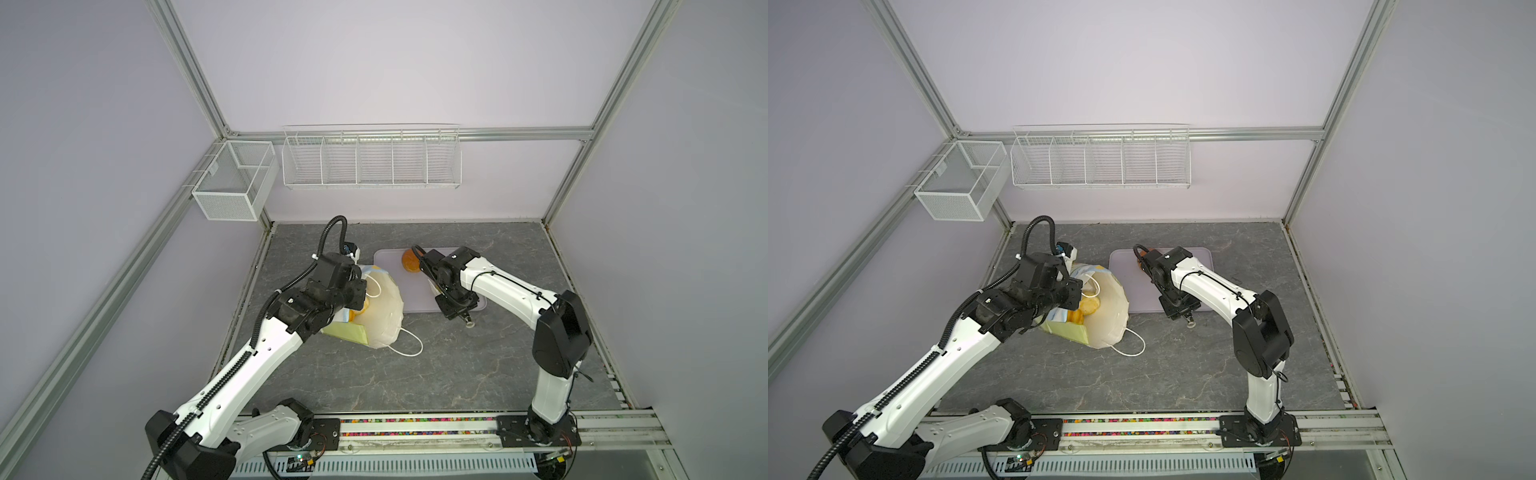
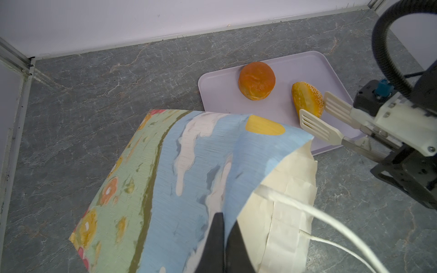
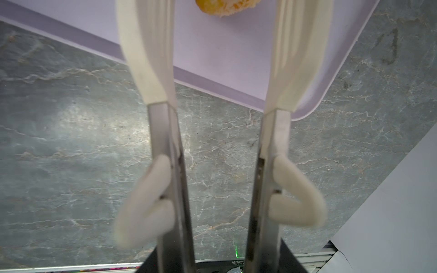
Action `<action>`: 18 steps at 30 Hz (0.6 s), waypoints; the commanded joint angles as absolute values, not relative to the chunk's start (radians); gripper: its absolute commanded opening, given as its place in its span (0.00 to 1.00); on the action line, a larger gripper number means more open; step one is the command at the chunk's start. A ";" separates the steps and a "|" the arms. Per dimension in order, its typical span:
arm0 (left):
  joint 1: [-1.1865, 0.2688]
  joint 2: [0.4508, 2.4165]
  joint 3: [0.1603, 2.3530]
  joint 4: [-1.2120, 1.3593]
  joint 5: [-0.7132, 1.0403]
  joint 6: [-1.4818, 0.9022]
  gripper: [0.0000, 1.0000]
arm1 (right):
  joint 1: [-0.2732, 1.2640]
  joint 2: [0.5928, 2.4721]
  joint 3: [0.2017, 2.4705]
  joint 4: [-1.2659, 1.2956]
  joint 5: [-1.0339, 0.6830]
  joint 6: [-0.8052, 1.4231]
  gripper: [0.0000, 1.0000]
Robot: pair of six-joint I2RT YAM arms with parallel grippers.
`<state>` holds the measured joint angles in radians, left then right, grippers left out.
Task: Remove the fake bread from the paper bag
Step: 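Lower the sesame roll onto the lavender tray beside the bun and open tongs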
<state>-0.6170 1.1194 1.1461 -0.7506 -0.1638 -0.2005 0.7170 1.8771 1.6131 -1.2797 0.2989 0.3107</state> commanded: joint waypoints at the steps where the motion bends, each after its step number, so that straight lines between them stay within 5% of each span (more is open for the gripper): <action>1: -0.607 1.129 1.128 -0.770 -0.171 -0.203 0.00 | 0.727 1.843 1.641 -1.298 0.264 0.321 0.46; 18: -0.605 1.111 1.125 -0.784 -0.175 -0.197 0.00 | 0.685 1.760 1.599 -1.097 0.013 0.319 0.41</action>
